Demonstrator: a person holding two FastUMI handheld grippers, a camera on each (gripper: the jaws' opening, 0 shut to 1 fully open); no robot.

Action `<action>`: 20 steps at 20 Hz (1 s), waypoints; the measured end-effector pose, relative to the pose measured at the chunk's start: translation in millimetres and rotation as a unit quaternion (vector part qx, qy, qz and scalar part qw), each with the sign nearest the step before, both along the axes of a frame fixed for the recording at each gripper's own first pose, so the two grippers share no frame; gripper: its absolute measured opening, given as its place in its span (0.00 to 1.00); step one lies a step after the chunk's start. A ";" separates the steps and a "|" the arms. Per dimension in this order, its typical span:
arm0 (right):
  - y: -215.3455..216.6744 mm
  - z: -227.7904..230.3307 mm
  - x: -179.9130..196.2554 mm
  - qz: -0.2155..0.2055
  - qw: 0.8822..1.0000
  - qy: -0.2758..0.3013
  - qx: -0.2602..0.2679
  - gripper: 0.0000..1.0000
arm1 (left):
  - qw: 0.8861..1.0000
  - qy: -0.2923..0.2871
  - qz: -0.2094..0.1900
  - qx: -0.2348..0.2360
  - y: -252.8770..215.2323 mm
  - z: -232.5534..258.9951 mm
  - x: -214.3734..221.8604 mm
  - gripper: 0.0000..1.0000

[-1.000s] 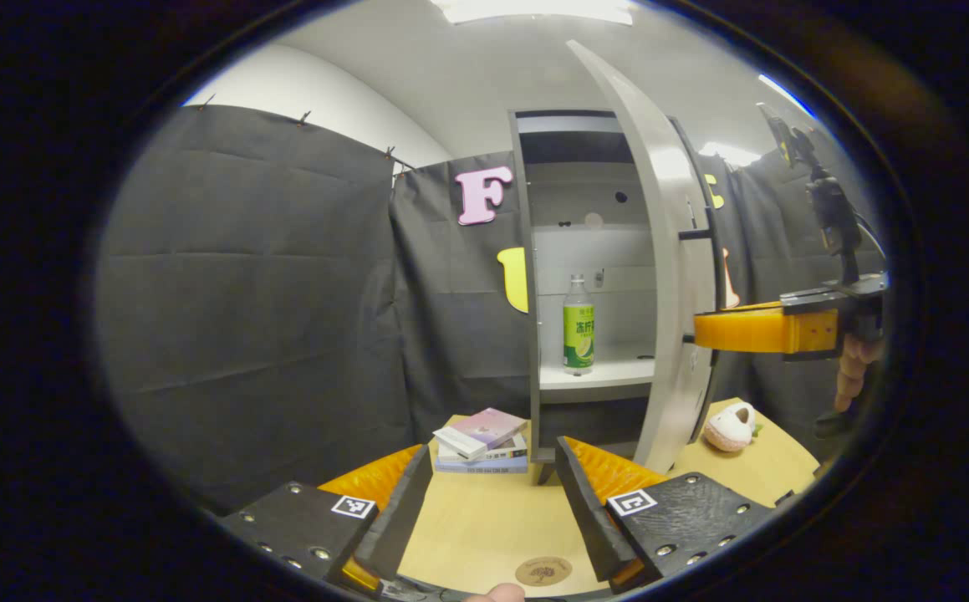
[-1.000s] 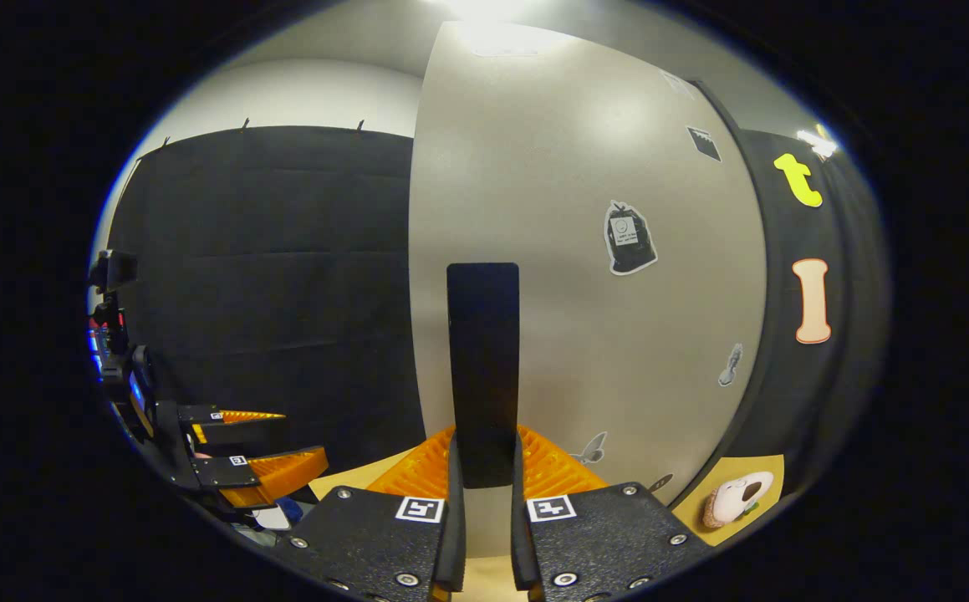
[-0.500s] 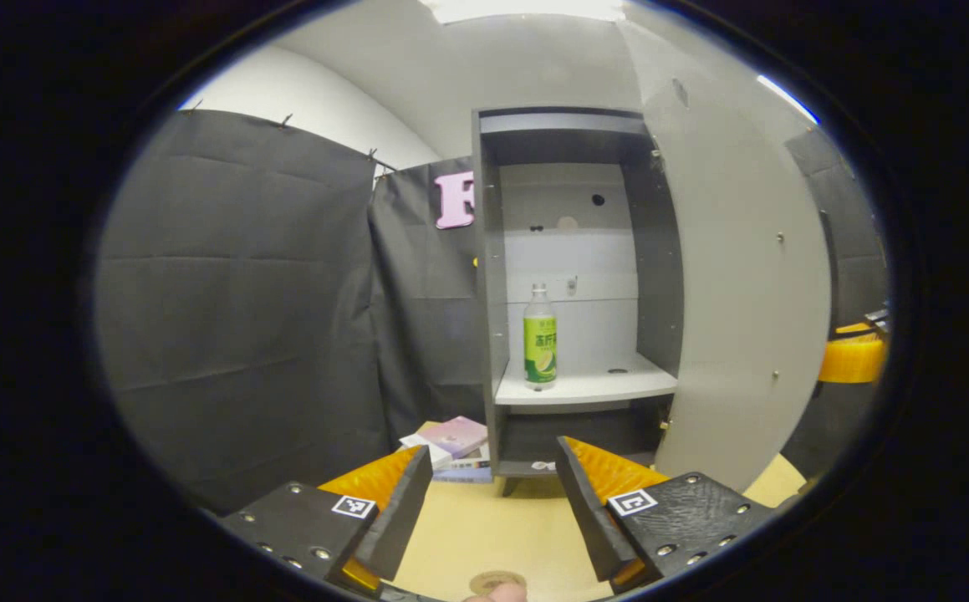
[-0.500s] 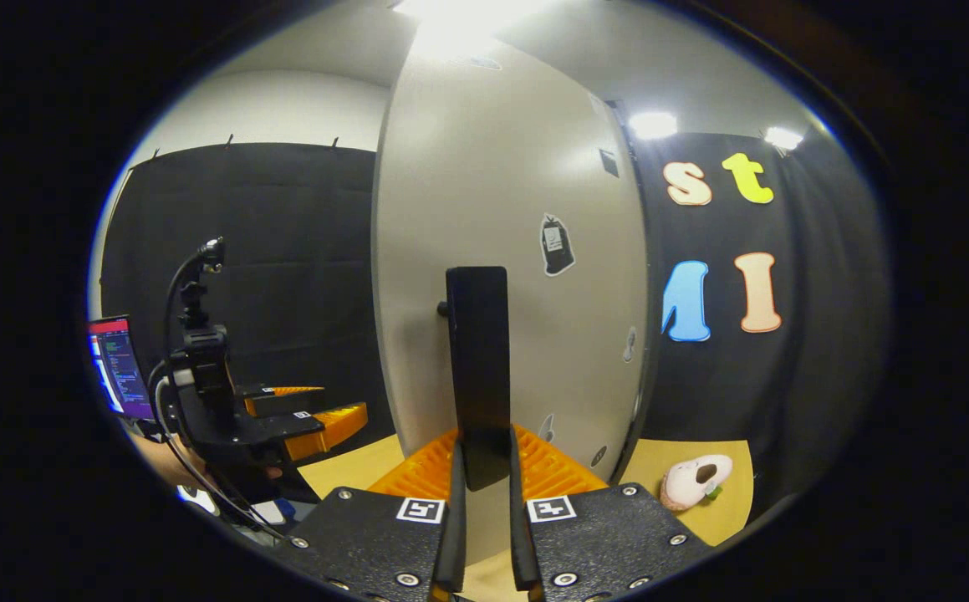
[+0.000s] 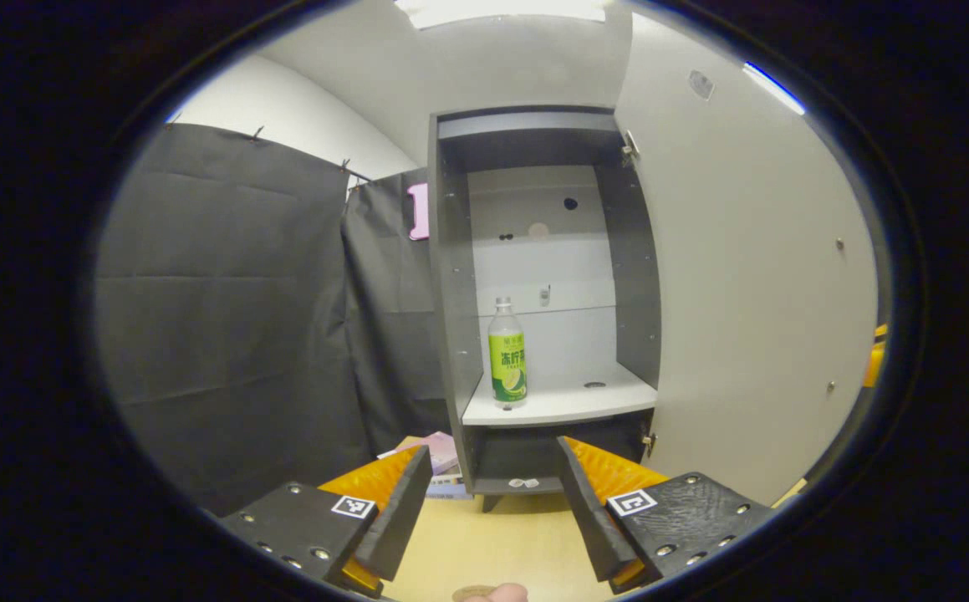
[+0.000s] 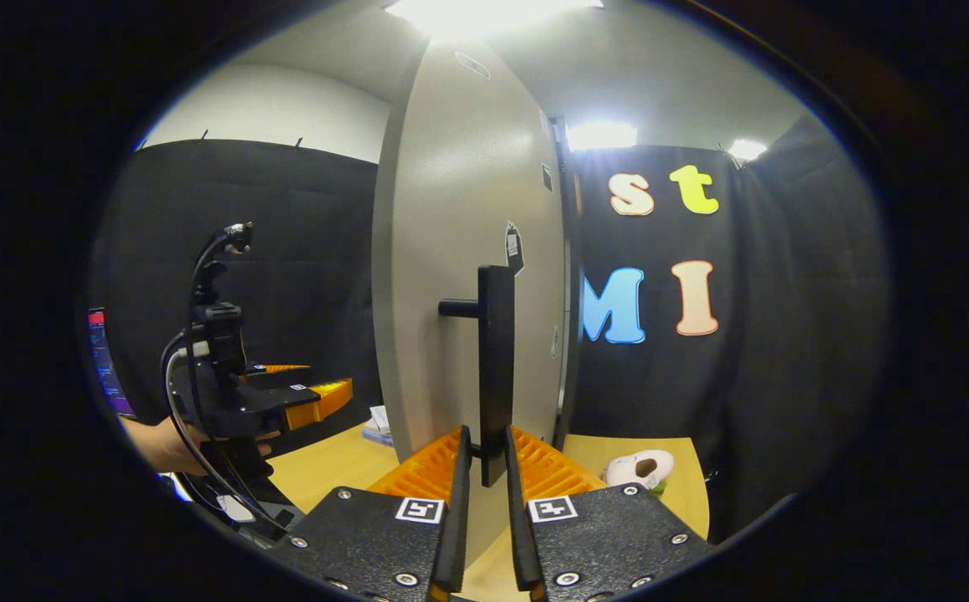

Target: Open the cabinet door with the right hand, grasp the bottle in the cabinet with the left hand and place it on the coaster, then close the cabinet door with the right hand.

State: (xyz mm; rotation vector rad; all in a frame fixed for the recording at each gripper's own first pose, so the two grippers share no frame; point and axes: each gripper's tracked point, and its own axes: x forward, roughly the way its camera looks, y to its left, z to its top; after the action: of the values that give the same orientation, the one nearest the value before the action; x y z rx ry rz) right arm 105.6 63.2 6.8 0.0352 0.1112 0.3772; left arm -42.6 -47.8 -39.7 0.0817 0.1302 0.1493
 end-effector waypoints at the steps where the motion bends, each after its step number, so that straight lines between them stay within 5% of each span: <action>1: -0.4 -0.8 -0.4 -0.010 1.000 0.000 0.003 0.24 | 1.000 0.002 0.000 0.003 1.7 -1.1 8.1 0.79; 5: -15.6 -3.7 1.1 -0.064 0.998 0.007 0.012 0.30 | 1.000 0.000 -0.011 -0.004 0.5 -4.8 49.7 0.85; 6: -20.8 -3.3 1.5 -0.079 0.997 0.011 0.019 0.24 | 1.000 0.002 -0.016 -0.007 -1.3 -7.5 62.0 0.85; 10: -29.6 -5.9 5.0 -0.116 0.992 0.026 0.050 0.40 | 0.999 -0.015 -0.030 -0.007 -8.9 -4.5 107.0 0.92; 17: -59.9 -7.7 4.0 -0.191 0.981 -0.004 0.021 0.86 | 0.998 -0.036 -0.021 0.036 2.2 -9.7 183.2 0.91; 20: -65.0 -11.9 4.4 -0.211 0.976 0.011 0.043 0.92 | 0.998 -0.042 -0.039 0.040 1.4 -9.7 216.0 0.85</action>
State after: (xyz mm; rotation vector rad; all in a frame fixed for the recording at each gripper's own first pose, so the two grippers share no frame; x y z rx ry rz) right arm 110.0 -1.8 -5.1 0.1462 0.1056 -0.0439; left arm 173.4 -46.4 -49.4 0.1593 0.0378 0.0797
